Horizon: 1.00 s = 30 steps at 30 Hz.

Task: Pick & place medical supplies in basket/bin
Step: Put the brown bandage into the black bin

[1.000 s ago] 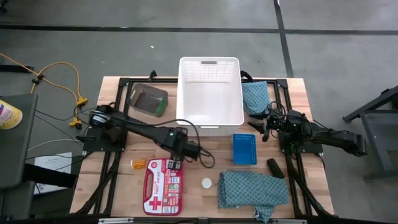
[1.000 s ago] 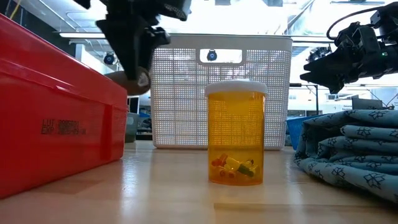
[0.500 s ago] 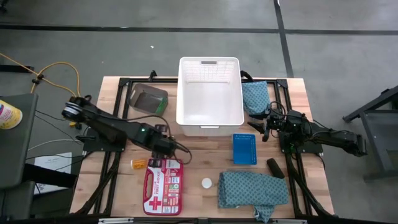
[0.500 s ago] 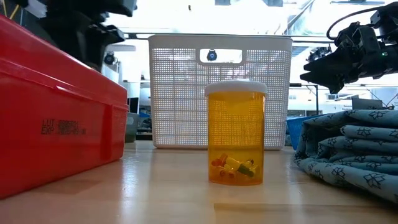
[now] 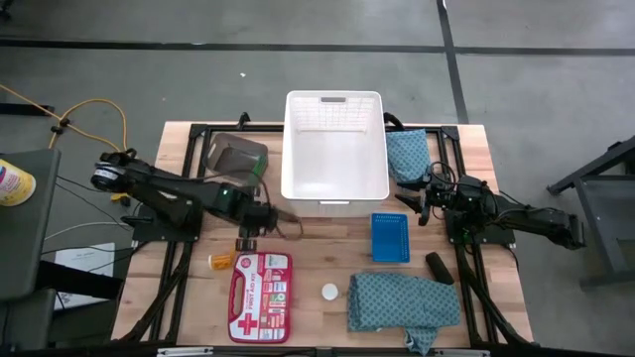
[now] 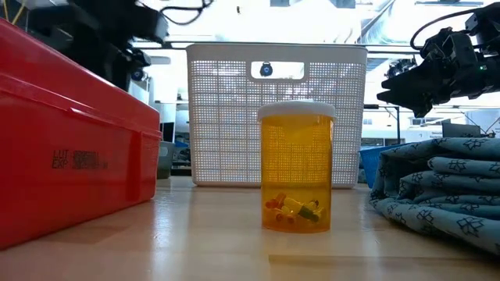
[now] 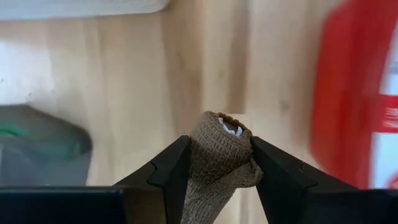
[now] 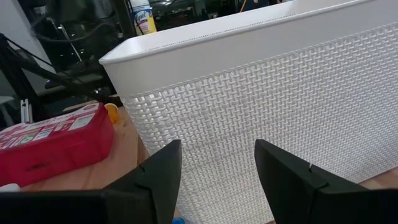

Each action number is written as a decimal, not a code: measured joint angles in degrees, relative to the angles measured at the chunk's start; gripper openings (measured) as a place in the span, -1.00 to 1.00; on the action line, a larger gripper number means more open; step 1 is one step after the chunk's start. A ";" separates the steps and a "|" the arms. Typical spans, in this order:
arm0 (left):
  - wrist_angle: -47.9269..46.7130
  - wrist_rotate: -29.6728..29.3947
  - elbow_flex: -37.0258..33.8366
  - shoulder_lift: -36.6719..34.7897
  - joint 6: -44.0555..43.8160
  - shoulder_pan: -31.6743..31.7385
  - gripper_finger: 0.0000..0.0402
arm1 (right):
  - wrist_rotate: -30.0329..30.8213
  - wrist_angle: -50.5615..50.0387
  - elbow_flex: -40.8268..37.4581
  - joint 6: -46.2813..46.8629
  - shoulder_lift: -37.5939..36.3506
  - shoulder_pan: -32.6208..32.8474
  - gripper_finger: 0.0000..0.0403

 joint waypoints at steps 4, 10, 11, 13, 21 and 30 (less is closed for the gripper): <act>-0.18 2.65 0.00 -1.08 1.02 7.56 -0.25 | 0.00 0.00 0.00 0.00 -0.01 0.00 -0.05; -0.32 6.00 0.00 -3.16 4.41 19.05 -0.25 | 0.01 0.02 0.01 0.00 0.00 0.02 -0.05; -0.24 6.43 0.00 -3.54 4.71 20.97 -0.25 | 0.00 0.02 0.00 0.00 0.01 0.01 -0.05; -0.18 7.13 0.00 -4.54 5.75 25.12 -0.25 | 0.02 0.02 0.00 0.00 0.01 0.00 -0.05; 0.39 7.82 0.00 -8.46 8.90 40.68 -0.25 | 0.00 0.04 0.00 0.00 0.01 0.00 -0.05; 7.09 7.81 0.00 -7.68 9.98 54.73 -0.24 | 0.00 0.04 0.00 0.00 0.00 0.00 -0.05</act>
